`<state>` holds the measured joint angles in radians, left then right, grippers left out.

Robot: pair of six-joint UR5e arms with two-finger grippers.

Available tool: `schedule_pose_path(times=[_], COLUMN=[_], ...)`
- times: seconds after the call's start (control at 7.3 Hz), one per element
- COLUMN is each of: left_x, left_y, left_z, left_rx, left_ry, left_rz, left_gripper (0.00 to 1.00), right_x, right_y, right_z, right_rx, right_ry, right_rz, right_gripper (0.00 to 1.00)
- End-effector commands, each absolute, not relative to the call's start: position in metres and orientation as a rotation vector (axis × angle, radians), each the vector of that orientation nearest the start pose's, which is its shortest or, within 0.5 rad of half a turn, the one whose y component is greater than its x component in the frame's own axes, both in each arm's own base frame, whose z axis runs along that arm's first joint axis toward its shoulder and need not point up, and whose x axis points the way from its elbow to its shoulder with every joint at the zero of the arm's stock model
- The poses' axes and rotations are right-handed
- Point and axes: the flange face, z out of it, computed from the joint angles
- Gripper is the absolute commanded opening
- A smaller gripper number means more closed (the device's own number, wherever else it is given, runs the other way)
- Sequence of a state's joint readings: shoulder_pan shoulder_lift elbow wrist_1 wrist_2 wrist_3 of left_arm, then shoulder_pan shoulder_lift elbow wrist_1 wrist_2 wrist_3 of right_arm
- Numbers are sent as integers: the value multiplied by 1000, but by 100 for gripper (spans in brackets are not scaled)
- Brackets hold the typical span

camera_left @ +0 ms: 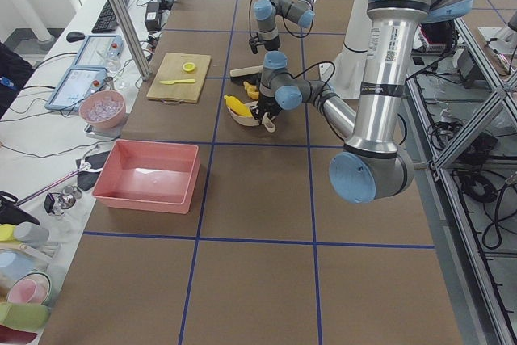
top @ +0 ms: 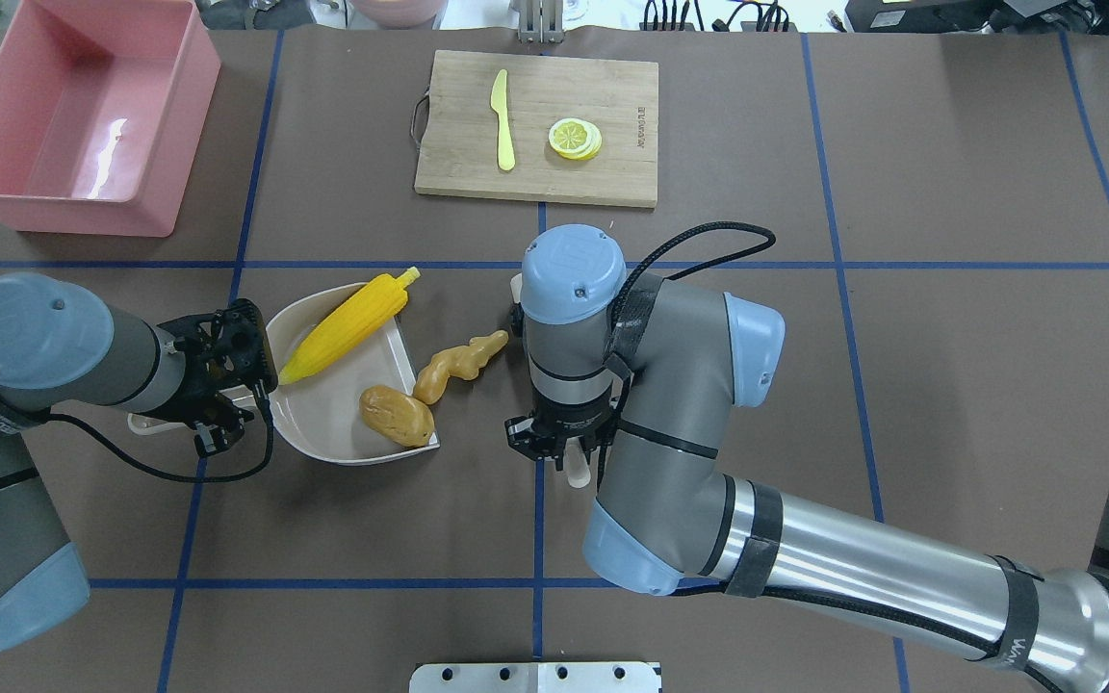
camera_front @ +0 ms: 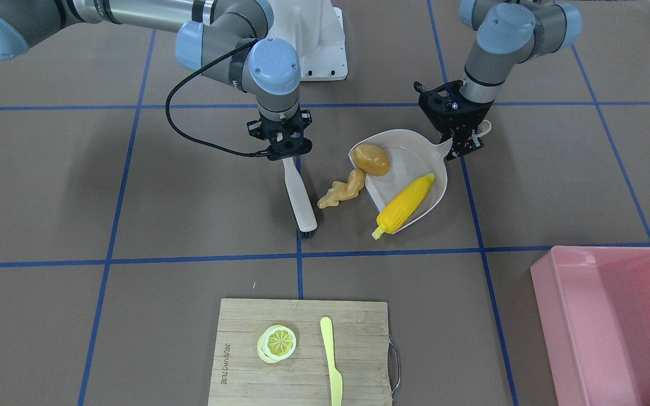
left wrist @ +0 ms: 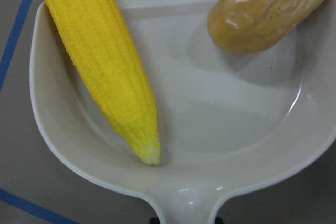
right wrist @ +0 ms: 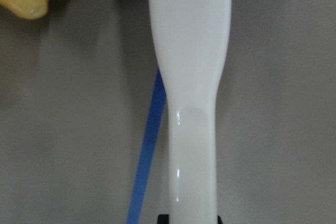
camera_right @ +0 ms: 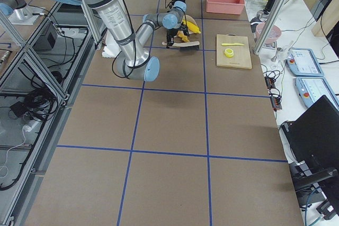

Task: Sweep and dump trash into bin
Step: 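Sweep the ginger toward the dustpan with the right gripper's brush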

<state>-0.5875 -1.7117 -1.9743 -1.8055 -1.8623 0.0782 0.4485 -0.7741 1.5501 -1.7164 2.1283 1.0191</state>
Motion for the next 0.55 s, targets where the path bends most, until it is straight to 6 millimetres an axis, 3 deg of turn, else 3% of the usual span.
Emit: schedule_pose_path(times=[0.0,0.41], left_x=[385,386], left_y=[-382,-383], left_z=[378,379], left_rx=[608,606], left_ry=[620,620], left_rz=[1112,1112], left_gripper=[0,0], right_x=[-627,-641], right_y=[-360,-335], right_z=[165,137], right_rx=[-247,-274], right_ry=[-855,-877], right_rz=[-217,-207], right_gripper=[0,0])
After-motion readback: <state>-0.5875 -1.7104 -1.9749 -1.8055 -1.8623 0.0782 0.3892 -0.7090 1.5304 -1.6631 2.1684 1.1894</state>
